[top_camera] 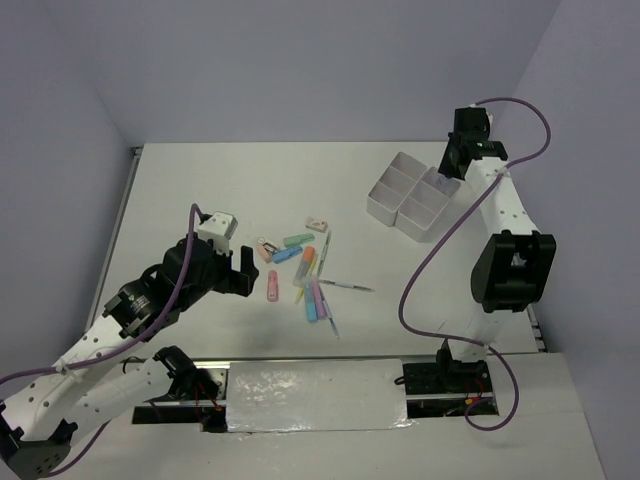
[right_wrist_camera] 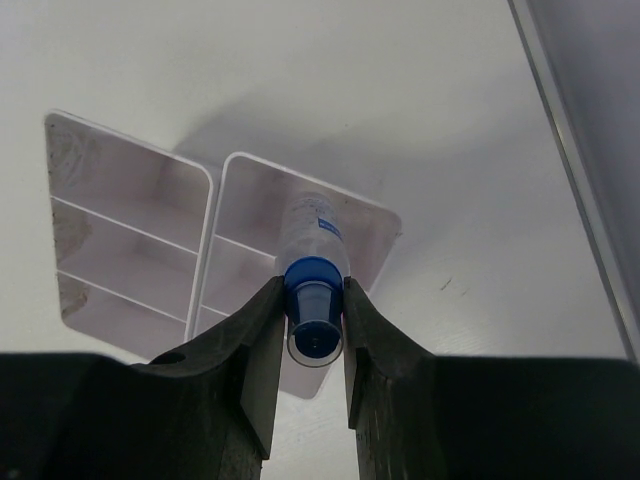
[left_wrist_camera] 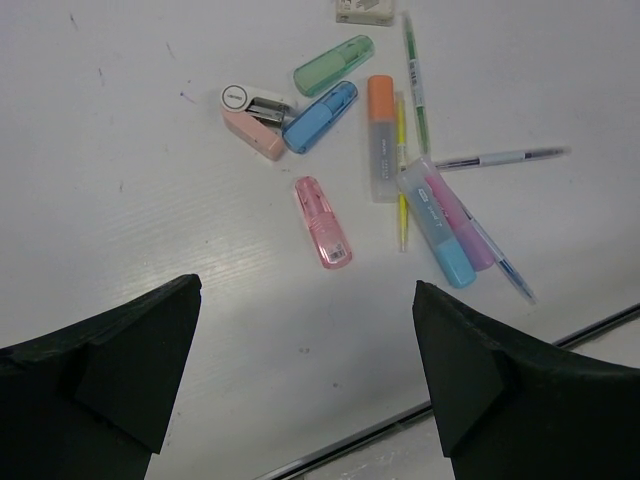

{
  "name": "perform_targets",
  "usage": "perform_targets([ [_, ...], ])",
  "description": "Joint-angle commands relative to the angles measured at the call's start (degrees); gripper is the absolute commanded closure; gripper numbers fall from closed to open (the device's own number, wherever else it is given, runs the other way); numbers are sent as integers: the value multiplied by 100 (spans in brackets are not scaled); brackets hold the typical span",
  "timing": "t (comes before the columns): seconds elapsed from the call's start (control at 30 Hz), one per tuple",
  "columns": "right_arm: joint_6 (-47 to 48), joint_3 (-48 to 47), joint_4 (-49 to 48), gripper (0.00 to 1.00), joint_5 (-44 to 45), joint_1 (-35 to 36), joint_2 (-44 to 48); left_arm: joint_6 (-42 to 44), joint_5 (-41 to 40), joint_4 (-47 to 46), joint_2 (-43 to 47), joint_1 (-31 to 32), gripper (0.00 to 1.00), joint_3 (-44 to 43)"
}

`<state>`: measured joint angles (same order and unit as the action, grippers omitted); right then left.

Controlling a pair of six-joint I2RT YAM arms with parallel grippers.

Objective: Sort the stationery into containers
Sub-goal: Place the stationery in the storage box, then pick up the pen from the center of the board.

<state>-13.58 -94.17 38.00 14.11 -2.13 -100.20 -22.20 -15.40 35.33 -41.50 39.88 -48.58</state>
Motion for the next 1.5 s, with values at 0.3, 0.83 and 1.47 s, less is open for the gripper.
perform_targets([
  [0.3, -109, -515, 384, 28, -804, -51, 299, 75, 2, -202, -25, -15, 1, 6],
  [0.83, 436, 4283, -1979, 23, -2133, 3734, 3077, -241, -587, -44, -289, -200, 1, -20],
  [1.47, 1727, 3748, -1426, 45, -945, 4801, 871, -162, -297, -114, -350, -217, 1, 15],
])
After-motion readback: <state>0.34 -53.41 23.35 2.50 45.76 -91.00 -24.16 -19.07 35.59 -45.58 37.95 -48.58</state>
